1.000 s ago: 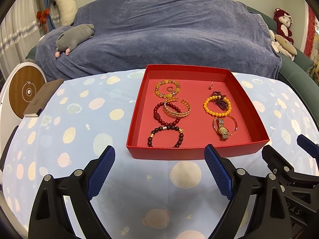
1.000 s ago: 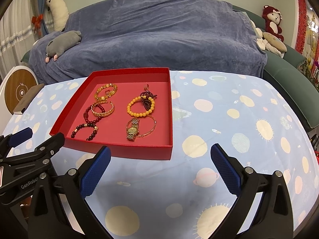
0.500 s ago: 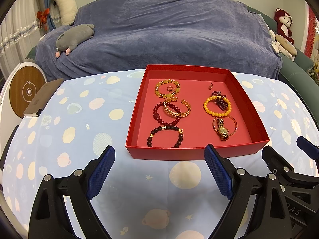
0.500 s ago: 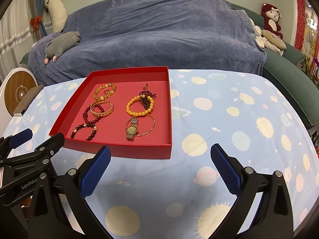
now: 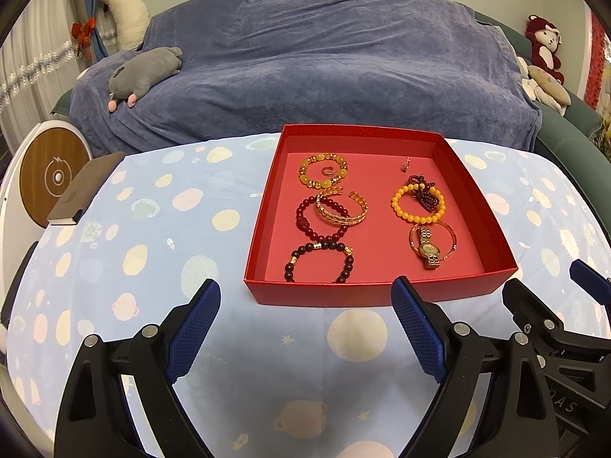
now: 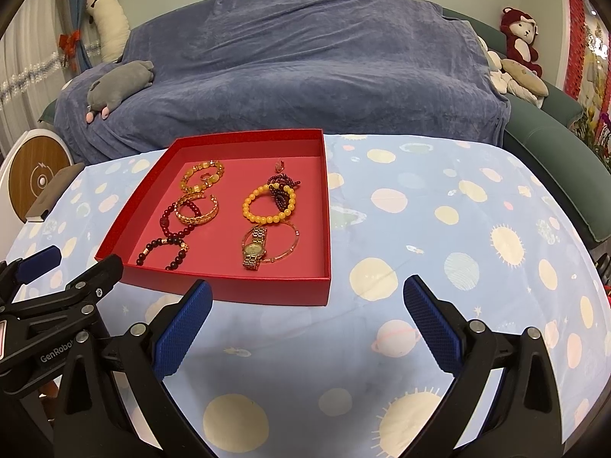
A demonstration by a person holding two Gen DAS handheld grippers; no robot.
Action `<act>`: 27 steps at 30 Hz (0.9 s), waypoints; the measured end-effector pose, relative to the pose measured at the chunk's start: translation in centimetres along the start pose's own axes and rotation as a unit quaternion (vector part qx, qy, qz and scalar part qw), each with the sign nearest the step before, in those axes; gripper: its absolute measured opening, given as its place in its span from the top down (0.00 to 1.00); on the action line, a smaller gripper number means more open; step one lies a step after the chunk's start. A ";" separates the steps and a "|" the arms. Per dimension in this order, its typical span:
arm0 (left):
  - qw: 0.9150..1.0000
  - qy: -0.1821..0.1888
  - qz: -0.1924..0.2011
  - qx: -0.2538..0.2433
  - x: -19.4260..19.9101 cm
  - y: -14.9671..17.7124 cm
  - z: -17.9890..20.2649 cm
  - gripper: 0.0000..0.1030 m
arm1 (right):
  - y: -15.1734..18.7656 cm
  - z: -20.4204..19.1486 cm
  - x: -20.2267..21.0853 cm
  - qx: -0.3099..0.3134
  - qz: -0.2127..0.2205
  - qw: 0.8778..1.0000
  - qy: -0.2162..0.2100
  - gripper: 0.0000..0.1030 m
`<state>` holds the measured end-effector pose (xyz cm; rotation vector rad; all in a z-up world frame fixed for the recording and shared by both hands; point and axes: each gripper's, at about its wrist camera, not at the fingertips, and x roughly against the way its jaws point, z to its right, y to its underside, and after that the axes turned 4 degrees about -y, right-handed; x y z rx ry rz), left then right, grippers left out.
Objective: Organize jewelry
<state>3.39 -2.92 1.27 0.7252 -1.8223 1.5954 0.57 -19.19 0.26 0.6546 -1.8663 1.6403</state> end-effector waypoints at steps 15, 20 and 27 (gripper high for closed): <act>1.000 -0.003 0.000 -0.002 0.2 -0.2 -0.1 0.16 | 0.0 0.0 0.0 0.000 0.001 1.000 0.000 0.07; 1.000 -0.003 0.001 -0.002 0.2 -0.2 -0.1 0.16 | 0.0 0.0 0.0 0.000 0.002 1.000 0.000 0.07; 1.000 -0.007 0.008 -0.004 0.3 0.0 -0.1 0.16 | 0.0 -0.1 0.0 0.000 0.001 1.000 -0.001 0.07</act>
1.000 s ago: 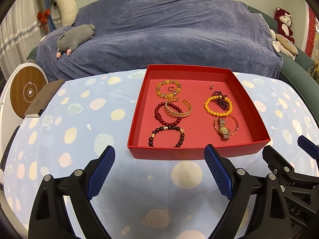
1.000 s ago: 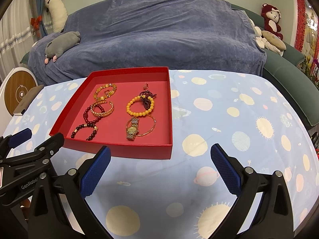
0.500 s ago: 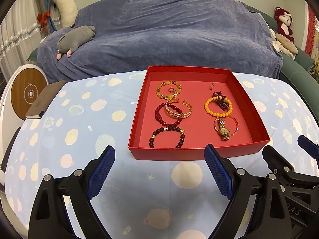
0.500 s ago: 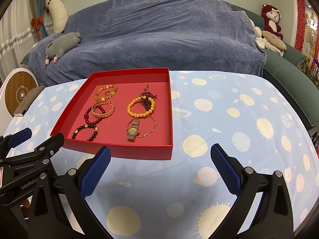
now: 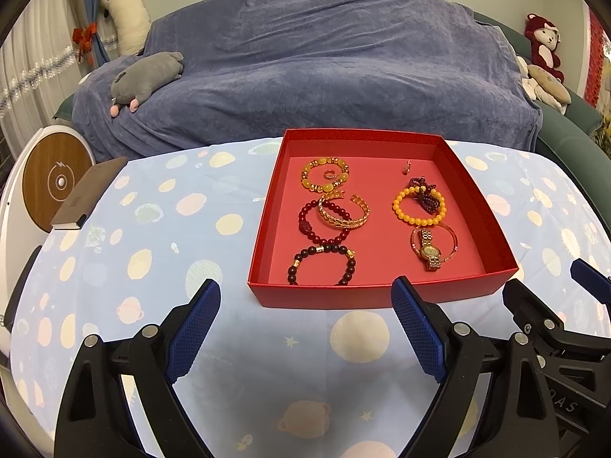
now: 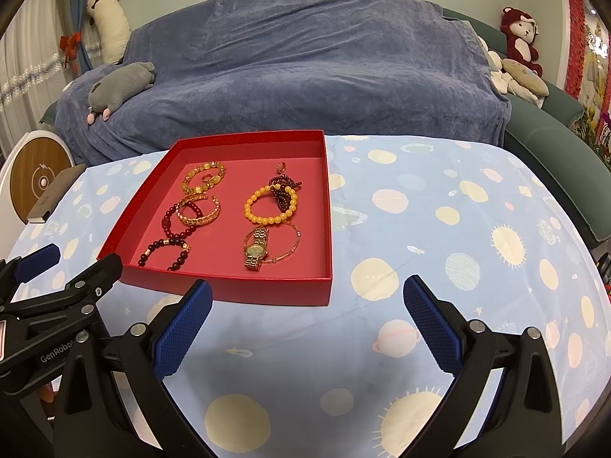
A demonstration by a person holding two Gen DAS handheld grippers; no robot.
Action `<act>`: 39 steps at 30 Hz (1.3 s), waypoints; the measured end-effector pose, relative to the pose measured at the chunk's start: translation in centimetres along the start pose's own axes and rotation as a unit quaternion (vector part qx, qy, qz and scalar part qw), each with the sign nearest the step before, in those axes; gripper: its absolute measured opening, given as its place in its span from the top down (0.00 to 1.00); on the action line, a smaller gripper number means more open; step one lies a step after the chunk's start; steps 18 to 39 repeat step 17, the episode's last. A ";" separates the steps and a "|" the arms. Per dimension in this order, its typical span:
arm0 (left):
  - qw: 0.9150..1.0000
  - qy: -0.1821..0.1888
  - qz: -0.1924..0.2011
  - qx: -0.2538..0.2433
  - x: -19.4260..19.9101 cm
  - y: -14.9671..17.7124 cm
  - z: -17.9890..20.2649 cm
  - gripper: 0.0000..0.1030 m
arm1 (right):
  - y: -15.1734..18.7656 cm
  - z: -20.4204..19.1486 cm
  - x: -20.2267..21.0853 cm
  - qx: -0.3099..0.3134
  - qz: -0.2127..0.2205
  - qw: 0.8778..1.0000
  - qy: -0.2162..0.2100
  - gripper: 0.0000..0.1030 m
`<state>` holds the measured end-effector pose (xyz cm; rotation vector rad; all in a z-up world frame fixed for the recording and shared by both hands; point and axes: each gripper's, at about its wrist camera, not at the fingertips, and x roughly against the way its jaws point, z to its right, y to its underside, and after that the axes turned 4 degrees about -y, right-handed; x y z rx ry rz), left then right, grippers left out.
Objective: Organize jewelry
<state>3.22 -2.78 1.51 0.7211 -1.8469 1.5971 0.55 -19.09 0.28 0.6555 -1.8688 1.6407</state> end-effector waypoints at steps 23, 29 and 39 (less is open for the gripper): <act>1.000 -0.003 0.000 0.017 0.1 0.1 -0.1 0.16 | 0.0 -0.5 0.1 0.007 -0.001 1.000 0.000 0.07; 1.000 -0.003 0.000 0.017 0.1 0.1 -0.1 0.16 | 0.0 -0.5 0.1 0.007 -0.001 1.000 0.000 0.07; 1.000 -0.003 0.000 0.017 0.1 0.1 -0.1 0.16 | 0.0 -0.5 0.1 0.007 -0.001 1.000 0.000 0.07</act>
